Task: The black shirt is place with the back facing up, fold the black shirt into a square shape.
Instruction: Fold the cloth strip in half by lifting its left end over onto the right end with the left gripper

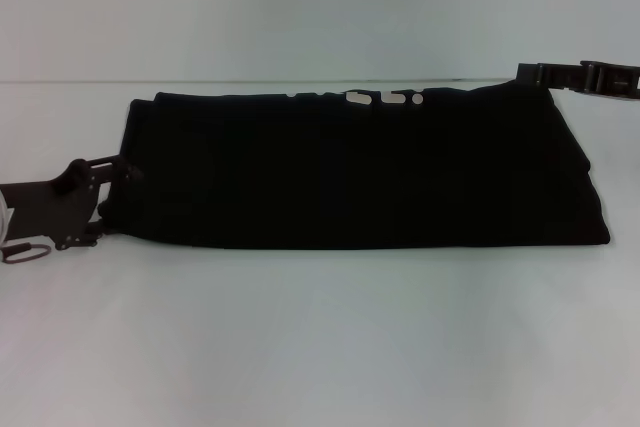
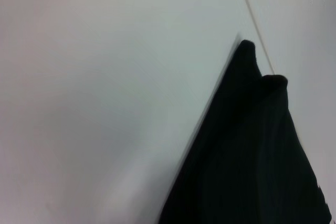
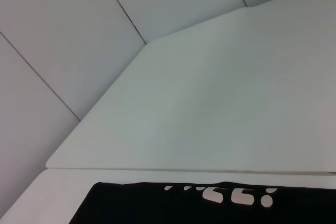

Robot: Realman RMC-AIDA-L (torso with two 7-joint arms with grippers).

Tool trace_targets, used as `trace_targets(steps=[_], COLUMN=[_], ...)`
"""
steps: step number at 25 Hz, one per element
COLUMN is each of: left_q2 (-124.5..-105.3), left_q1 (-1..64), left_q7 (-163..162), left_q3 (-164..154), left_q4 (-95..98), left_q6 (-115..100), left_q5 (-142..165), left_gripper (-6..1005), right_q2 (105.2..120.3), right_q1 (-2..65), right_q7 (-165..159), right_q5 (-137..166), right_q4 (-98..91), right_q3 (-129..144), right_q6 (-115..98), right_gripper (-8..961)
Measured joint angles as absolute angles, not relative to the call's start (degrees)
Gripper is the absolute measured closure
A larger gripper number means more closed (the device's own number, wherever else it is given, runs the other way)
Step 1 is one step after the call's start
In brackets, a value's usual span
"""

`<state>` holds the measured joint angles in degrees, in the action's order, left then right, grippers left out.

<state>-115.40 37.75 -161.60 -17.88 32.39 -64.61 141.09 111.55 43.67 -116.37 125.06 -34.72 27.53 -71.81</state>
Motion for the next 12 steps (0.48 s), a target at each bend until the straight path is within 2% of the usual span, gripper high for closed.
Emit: trace_targets(steps=[12], left_q2=[-115.00], left_q1=[37.8], left_q7=[-157.5], left_q3=[-17.6], left_q4=[32.8], left_q6=[-66.0], left_q5=[138.7], left_gripper=[154], right_q2=[111.53], right_q1=[43.5], right_q7=[-116.4], right_q5=[124.4], right_q4=[-34.7], right_q3=[27.5], right_q6=[-71.8], right_gripper=[329])
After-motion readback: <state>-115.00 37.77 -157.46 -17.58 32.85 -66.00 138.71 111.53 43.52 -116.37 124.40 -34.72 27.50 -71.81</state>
